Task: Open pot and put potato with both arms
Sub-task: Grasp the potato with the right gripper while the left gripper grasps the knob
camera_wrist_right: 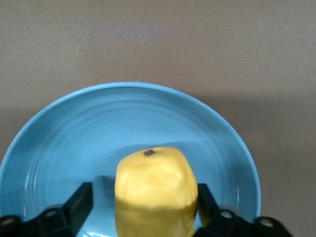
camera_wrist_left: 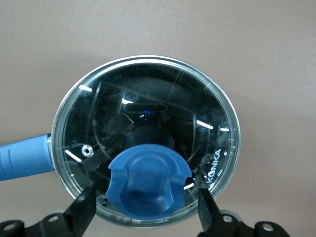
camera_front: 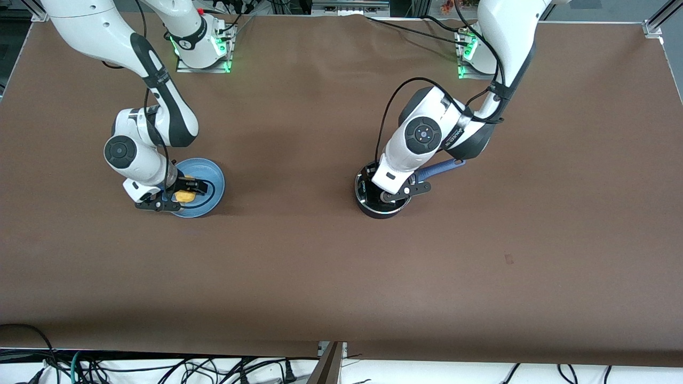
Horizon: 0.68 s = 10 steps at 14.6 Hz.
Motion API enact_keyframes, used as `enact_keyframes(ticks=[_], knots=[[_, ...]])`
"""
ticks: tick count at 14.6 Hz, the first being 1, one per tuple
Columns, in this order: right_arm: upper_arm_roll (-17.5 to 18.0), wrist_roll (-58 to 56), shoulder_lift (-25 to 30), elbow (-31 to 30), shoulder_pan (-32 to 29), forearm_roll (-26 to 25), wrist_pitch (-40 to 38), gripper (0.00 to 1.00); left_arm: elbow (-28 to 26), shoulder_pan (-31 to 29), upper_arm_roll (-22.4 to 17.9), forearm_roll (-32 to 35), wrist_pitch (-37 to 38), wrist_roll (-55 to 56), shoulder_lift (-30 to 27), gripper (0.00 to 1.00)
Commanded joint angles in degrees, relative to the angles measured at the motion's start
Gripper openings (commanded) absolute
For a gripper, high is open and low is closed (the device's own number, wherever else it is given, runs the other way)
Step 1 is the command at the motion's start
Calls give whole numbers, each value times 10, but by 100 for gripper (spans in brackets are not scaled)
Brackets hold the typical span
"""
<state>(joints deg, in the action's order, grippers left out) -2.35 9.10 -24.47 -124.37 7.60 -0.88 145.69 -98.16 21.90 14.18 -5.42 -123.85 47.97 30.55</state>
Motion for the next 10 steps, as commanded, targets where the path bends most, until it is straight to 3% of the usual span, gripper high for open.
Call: enact_keyframes(ticks=[1, 3, 5, 7, 10], knots=[[2, -3, 18, -21, -2, 2, 10, 63, 22, 10, -7, 15, -2, 9, 18, 78], [1, -3, 17, -20, -3, 2, 10, 59, 22, 10, -6, 44, -2, 10, 19, 70], [1, -3, 18, -20, -3, 2, 10, 48, 22, 10, -6, 54, -1, 10, 19, 52], [1, -4, 18, -16, -3, 2, 10, 46, 22, 10, -6, 54, -1, 10, 20, 39], [0, -13, 28, -7, -3, 1, 10, 46, 23, 10, -6, 54, -1, 10, 20, 36]])
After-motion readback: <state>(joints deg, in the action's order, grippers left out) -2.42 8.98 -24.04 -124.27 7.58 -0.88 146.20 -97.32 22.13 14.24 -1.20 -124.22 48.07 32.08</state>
